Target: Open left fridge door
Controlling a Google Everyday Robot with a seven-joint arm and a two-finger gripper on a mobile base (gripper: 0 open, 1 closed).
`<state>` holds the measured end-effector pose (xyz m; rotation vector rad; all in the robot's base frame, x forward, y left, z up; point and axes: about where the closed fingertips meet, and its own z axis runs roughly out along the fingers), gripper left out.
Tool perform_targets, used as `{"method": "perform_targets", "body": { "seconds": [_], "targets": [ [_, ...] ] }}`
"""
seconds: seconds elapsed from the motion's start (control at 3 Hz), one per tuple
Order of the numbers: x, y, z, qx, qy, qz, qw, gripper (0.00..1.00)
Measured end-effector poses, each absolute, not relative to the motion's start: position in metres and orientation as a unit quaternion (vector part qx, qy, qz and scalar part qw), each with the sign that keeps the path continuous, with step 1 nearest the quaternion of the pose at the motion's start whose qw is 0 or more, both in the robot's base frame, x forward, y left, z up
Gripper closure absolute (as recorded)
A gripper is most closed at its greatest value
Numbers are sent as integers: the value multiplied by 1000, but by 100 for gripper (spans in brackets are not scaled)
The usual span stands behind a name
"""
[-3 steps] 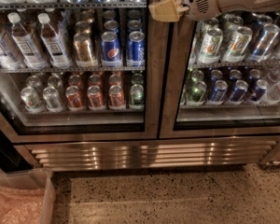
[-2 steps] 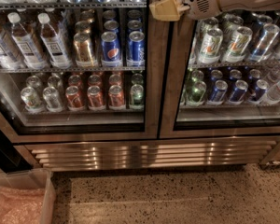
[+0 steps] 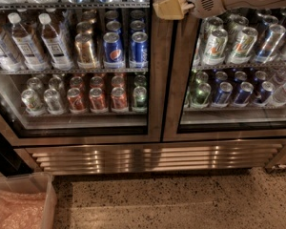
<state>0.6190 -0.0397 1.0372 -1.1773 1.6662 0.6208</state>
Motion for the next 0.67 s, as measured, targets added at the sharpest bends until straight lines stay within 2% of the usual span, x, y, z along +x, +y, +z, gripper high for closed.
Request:
{"method": "perform_targets", "body": {
  "seconds": [0.67],
  "targets": [
    [619,-40,1037,-486,683,255,482,100]
  ]
}}
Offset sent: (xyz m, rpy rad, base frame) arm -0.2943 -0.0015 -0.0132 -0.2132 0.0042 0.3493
